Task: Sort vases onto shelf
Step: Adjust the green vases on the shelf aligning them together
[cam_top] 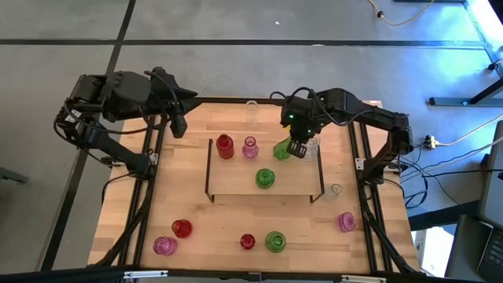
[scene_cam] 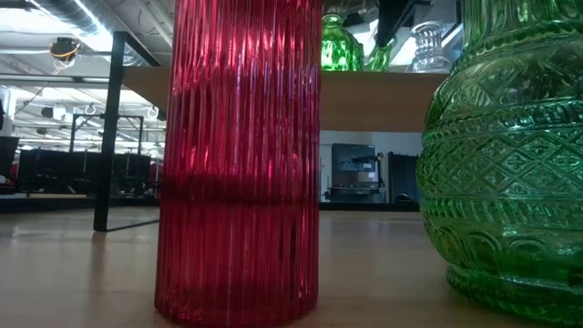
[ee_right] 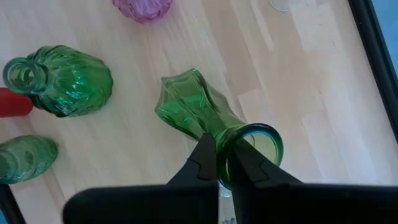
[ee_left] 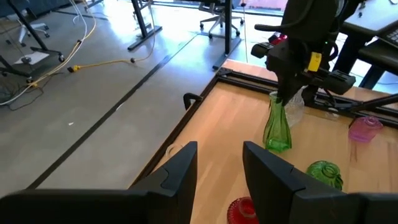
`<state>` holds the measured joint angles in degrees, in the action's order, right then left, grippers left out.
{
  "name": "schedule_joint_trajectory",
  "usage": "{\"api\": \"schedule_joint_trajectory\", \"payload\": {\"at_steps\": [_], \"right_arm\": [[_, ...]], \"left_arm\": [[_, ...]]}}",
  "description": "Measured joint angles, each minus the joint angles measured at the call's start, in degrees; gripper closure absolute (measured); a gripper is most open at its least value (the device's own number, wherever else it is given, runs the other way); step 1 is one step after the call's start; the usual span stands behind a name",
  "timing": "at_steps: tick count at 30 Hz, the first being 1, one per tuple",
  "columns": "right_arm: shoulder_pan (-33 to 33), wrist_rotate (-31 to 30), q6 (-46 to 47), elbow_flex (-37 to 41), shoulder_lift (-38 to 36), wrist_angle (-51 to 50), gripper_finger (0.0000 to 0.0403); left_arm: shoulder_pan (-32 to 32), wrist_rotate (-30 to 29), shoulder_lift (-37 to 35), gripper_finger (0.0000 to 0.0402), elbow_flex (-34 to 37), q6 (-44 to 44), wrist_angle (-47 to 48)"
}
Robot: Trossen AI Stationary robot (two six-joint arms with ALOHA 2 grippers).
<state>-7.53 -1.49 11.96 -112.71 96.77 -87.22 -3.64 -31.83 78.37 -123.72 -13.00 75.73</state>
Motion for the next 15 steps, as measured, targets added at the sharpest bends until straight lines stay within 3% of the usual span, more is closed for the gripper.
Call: {"api": "schedule_joint_trajectory", "payload": {"at_steps": [15], "right_arm": [[0.0,0.64,-0.37,0.0,0.02,1.86,0.0402]], "left_arm": [[0.0,-0.05,0.06,0.028,0.0,0.75,0.04]]}}
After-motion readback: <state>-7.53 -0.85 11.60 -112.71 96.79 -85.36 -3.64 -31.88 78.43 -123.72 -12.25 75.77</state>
